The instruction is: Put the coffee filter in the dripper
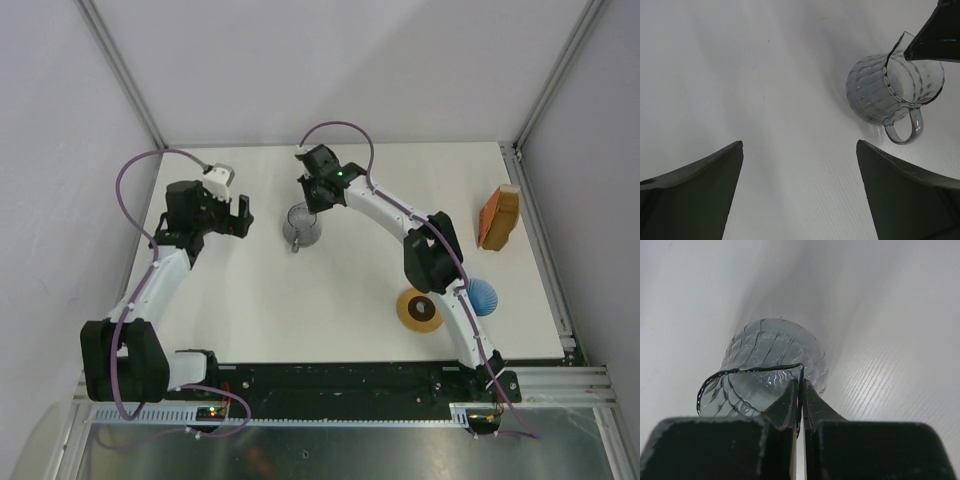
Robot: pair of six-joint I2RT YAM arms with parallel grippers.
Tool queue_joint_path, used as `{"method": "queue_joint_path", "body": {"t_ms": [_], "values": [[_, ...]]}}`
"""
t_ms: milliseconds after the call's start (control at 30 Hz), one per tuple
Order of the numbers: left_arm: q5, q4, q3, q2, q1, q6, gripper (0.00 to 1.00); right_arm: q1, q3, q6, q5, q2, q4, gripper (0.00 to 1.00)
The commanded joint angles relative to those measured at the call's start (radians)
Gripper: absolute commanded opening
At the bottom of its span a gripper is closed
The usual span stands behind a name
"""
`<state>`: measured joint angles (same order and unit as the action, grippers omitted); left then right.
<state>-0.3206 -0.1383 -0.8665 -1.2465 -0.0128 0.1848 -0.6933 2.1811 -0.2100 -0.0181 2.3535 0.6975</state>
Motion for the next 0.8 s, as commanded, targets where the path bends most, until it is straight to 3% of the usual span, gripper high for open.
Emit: {"method": "queue_joint_path", "body": {"t_ms": [0, 233, 533, 633, 700, 767], "values": [[-0.054, -0.008, -0.05, -0.008, -0.001, 0.013, 1.0, 0.003, 0.032, -0.018, 0.006, 0.016, 0.026, 0.03], [-0.086, -0.019, -0.049, -0.019, -0.007, 0.012, 0.99, -0.006, 0.019, -0.03, 0.036, -0.012, 0.02, 0.34], [-0.14, -0.037, -0.045, -0.015, -0.014, 0.019, 1.0, -0.01, -0.007, -0.001, 0.024, -0.184, -0.005, 0.57], [-0.167, -0.046, -0.04, -0.015, -0.025, 0.028, 0.97, 0.014, -0.141, 0.009, -0.016, -0.327, -0.041, 0.68], [-0.196, -0.056, -0.037, -0.011, -0.04, 0.043, 0.94, 0.044, -0.302, 0.004, -0.017, -0.469, -0.091, 0.87], [-0.233, -0.066, -0.029, -0.004, -0.065, 0.058, 0.91, 0.084, -0.477, -0.011, -0.008, -0.599, -0.134, 0.96]]}}
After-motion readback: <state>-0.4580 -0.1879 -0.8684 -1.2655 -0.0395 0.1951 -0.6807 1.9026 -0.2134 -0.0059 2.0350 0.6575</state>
